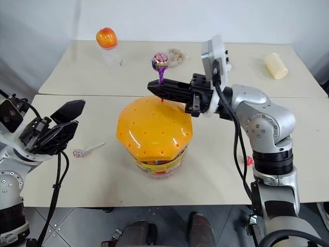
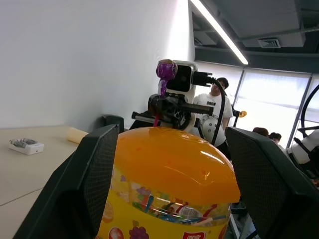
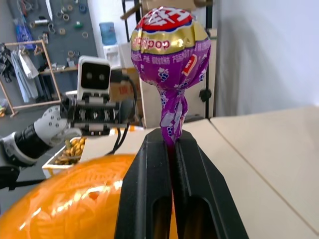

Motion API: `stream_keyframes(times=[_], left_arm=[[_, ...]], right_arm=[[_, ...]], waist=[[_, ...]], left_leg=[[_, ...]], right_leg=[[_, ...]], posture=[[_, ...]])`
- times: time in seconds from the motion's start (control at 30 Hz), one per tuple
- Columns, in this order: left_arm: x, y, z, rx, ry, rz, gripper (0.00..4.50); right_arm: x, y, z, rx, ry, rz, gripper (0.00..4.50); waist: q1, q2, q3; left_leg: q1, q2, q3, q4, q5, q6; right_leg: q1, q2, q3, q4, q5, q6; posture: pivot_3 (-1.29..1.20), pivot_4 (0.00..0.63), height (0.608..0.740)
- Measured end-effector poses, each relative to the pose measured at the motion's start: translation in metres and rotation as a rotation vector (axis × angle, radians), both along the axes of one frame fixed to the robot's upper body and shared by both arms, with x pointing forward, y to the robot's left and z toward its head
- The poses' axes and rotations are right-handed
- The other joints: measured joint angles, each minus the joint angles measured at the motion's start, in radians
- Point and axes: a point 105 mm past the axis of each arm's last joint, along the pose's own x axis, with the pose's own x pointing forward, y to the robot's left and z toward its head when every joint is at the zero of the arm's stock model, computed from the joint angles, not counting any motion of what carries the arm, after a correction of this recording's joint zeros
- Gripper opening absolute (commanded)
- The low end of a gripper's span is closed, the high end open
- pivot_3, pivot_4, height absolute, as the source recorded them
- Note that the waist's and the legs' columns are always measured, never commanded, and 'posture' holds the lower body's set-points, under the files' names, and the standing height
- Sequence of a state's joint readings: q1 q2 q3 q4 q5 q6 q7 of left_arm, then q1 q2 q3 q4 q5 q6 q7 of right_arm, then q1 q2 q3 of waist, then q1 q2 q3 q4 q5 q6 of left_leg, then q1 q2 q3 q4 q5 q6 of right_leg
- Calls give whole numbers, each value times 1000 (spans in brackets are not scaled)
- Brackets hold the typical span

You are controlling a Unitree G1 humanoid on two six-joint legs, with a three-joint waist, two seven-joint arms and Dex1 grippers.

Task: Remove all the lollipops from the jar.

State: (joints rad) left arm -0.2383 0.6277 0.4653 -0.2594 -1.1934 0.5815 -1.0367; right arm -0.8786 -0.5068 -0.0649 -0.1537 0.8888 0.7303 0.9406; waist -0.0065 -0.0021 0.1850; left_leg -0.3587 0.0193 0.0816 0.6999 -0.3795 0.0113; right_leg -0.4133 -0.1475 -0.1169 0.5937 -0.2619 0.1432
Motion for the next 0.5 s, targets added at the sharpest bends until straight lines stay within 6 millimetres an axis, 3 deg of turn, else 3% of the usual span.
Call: stream_keyframes(times=[0.13, 0.2, 0.27, 0.37, 0.5], left_arm=[[-5, -2, -2, 119, -24, -42, 3638], [-9, -4, -6, 208, -28, -72, 3638], [-12, -5, -12, 293, -29, -97, 3638], [-19, -8, -16, 372, -47, -119, 3638], [-19, -11, -15, 377, -68, -129, 3638]], right_arm=[[11, -71, 40, 84, -5, -184, 33], [10, -106, 39, -7, 13, -324, 33], [14, -140, 13, -139, 126, -477, 33], [16, -199, -51, -320, 389, -721, 33], [4, -253, -117, -481, 588, -919, 33]], waist=[[18, 0, 0], [22, 0, 0], [20, 0, 0], [24, 0, 0], [24, 3, 1]], left_leg=[[-2, -1, -2, 0, 0, 1], [-1, -1, -1, -2, 0, 1], [-1, -1, 0, -3, -1, 0], [-1, 0, 2, -3, -1, 1], [1, 0, 10, 0, 0, 2]], right_leg=[[0, 0, 0, -1, 0, 0], [0, 0, -1, -3, 0, 0], [0, 0, -1, -4, 0, 0], [0, 0, -1, -5, 0, 0], [0, -1, 2, -5, 0, 0]], posture=[[0, 150, 740], [0, 150, 740], [0, 150, 740], [0, 150, 740], [0, 150, 740]])
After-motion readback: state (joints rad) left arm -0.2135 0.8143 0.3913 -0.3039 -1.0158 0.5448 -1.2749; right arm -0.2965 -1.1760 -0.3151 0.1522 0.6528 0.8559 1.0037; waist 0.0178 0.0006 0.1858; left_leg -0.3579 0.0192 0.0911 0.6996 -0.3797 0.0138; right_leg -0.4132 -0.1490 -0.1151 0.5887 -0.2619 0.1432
